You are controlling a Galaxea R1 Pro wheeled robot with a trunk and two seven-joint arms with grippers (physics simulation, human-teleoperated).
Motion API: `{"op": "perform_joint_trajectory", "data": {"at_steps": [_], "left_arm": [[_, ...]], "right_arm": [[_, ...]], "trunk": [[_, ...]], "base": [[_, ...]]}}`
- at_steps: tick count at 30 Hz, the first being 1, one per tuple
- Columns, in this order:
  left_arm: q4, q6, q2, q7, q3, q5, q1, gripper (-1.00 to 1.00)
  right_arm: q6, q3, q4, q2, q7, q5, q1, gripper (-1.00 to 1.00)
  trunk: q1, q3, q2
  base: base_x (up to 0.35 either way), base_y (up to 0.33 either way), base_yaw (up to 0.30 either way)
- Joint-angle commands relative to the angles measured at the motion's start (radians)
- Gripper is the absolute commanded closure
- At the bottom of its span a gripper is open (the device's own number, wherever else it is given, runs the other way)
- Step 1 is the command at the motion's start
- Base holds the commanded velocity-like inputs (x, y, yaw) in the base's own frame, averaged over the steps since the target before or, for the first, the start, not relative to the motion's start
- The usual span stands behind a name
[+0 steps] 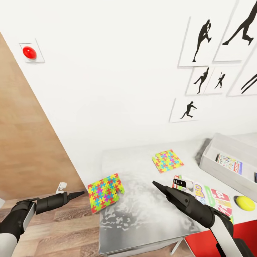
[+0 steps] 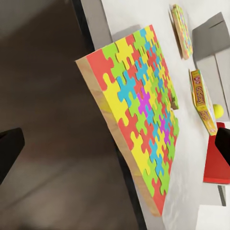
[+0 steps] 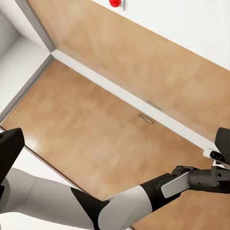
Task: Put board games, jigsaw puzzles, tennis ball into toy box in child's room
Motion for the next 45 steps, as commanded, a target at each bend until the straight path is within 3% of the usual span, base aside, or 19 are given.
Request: {"op": "perform_joint_trajectory", "data": {"at_steps": [1,45], "left_arm": [[0.000,0.011,0.000,-0.003,0.001,0.002,-0.001,-1.00],[0.000,0.009,-0.001,-0.003,0.000,0.001,-0.001,-1.00]], "right_arm": [[0.006,0.001,0.000,-0.001,-0.001,-0.007,-0.001,-1.00],[0.006,0.001,0.000,-0.001,-0.001,-0.007,-0.001,-1.00]], "trunk": [[0.000,-0.001,-0.001],[0.000,-0.001,-0.001]], "base": [[0.000,0.000,0.000],[0.000,-0.064,0.000]]}}
